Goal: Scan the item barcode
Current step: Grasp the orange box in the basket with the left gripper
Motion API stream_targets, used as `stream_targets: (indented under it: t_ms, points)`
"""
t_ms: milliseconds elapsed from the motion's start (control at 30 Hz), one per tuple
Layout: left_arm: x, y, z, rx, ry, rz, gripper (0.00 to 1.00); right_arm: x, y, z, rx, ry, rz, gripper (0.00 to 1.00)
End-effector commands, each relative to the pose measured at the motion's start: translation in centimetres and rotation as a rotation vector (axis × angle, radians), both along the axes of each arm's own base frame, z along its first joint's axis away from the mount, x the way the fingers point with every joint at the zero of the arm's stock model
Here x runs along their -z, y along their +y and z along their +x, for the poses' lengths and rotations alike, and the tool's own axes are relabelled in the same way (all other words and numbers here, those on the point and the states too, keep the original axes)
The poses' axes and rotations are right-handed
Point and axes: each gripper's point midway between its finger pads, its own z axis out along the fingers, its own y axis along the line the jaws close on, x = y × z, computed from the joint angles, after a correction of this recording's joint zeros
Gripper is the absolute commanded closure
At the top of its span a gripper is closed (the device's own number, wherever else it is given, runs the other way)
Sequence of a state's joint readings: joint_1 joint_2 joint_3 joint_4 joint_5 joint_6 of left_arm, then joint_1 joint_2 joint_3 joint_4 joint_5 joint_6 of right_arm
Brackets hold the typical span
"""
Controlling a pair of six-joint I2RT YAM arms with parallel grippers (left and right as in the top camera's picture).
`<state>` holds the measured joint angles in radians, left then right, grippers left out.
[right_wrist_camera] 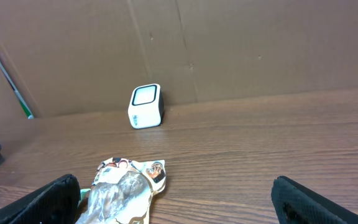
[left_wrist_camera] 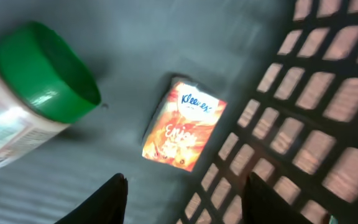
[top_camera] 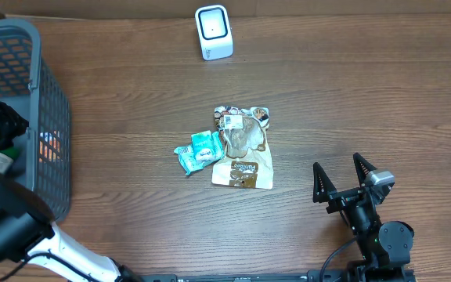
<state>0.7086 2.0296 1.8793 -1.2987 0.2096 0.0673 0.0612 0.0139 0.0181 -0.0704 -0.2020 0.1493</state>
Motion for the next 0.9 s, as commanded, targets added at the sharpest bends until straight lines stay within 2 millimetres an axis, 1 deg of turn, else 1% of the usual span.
stream_targets:
  t_ms: [0,233,400,500,533,600,633,667,800,867]
  points:
    - [3.1,-0.8,-0.3,0.073,0.048,-0.060,0.58,0.1,-0.1,0.0,0.006,-0.008,-0.003,0.00]
    - [6.9,-1.5,-0.9,0.108,0.075,-0.083,0.57,0.1,-0.1,0.0,0.006,-0.008,-0.003,0.00]
    - [9.9,-2.2,-1.7,0.113,0.089,-0.096,0.56,0.1,-0.1,0.0,0.006,-0.008,-0.003,0.00]
    - [11.4,-2.7,-2.1,0.116,0.094,-0.101,0.57,0.1,-0.1,0.0,0.006,-0.008,-0.003,0.00]
    - [11.7,-2.8,-2.2,0.117,0.095,-0.102,0.59,0.1,-0.1,0.0,0.006,-0.008,-0.003,0.00]
    - [12.0,-2.9,-2.4,0.116,0.097,-0.103,0.76,0.1,-0.1,0.0,0.006,-0.008,-0.003,0.00]
    - [12.0,-2.9,-2.3,0.116,0.097,-0.103,0.87,0.1,-0.1,0.0,0.006,-0.008,-0.003,0.00]
    - [11.9,-2.9,-2.3,0.116,0.096,-0.102,0.96,0.1,-0.1,0.0,0.006,-0.008,-0.003,0.00]
    - [11.1,-2.5,-2.5,0.097,0.114,-0.092,0.96,0.1,-0.1,0.0,0.006,-0.008,-0.003,0.00]
    - [9.9,-1.8,-2.2,0.069,0.113,-0.067,0.96,0.1,-0.1,0.0,0.006,-0.008,-0.003,0.00]
